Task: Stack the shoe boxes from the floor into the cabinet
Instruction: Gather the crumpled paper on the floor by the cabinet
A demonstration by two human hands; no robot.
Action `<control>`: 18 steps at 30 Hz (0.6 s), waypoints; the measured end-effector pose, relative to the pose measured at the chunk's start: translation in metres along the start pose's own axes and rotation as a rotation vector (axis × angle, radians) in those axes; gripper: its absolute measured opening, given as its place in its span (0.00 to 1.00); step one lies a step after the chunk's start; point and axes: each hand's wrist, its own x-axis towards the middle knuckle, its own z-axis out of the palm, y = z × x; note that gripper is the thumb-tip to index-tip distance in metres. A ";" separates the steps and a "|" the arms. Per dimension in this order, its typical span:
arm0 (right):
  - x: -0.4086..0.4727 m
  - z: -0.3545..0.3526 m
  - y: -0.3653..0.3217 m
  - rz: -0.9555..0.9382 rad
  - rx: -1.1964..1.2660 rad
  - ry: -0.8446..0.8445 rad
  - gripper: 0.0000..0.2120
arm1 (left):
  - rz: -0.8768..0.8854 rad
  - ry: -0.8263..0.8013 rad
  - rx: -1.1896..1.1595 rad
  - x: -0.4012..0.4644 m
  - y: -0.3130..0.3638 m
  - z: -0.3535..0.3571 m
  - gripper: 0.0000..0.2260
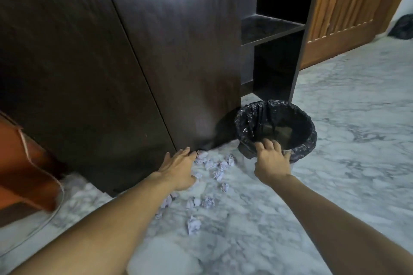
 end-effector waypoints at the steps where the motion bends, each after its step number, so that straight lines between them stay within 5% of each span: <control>1: -0.001 -0.004 -0.005 0.002 -0.008 -0.006 0.28 | -0.020 0.003 -0.005 -0.005 -0.012 -0.002 0.36; 11: 0.024 -0.019 -0.083 -0.079 -0.102 0.097 0.24 | 0.149 0.112 -0.090 0.028 -0.066 0.007 0.30; 18: 0.075 0.029 -0.142 -0.251 -0.092 -0.288 0.27 | 0.112 0.052 -0.144 0.066 -0.114 0.055 0.29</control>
